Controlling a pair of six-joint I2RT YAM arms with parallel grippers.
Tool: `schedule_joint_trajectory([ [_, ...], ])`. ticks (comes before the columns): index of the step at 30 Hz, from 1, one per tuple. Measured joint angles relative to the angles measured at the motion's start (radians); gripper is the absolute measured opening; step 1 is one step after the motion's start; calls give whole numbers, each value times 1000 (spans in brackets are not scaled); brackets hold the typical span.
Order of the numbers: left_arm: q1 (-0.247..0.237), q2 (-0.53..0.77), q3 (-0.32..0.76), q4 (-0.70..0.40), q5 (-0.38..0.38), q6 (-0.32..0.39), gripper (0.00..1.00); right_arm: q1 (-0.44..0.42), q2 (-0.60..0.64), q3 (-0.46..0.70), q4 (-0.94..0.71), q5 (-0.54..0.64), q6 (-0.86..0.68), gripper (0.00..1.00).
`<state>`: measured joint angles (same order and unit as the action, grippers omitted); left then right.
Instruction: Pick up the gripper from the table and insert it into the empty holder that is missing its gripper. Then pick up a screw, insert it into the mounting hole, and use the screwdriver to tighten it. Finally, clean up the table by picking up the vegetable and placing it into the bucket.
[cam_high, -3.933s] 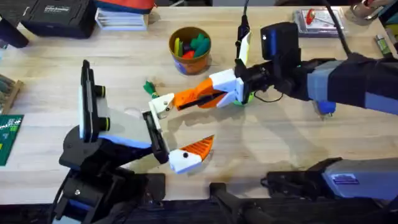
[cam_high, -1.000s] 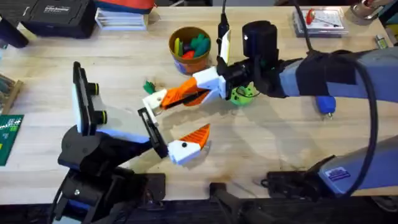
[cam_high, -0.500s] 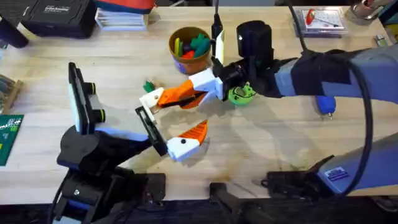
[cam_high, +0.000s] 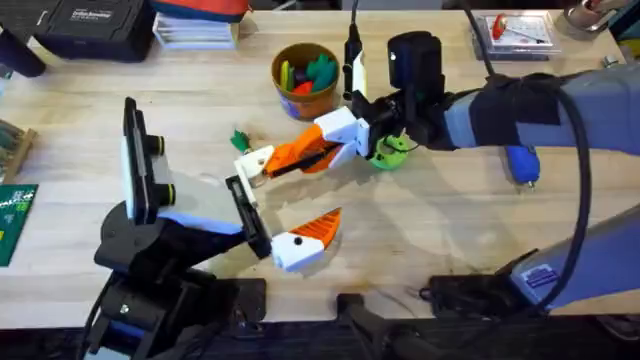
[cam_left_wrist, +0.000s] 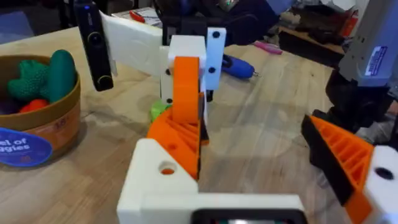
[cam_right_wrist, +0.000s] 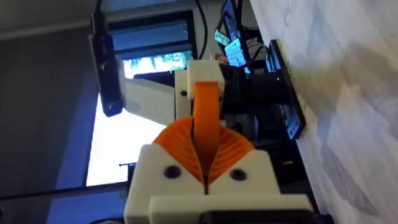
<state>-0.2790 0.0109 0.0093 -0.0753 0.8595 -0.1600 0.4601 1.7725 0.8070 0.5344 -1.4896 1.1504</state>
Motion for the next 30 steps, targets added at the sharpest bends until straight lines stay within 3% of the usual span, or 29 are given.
schedule_joint_trajectory([
  [8,1,0,0,0,-20,-13,987,13,0,0,11,76,19,6],
  [16,1,0,0,0,0,-11,987,-9,0,0,7,51,40,6],
  [30,3,0,0,0,-27,-37,986,87,-2,13,22,167,63,6],
])
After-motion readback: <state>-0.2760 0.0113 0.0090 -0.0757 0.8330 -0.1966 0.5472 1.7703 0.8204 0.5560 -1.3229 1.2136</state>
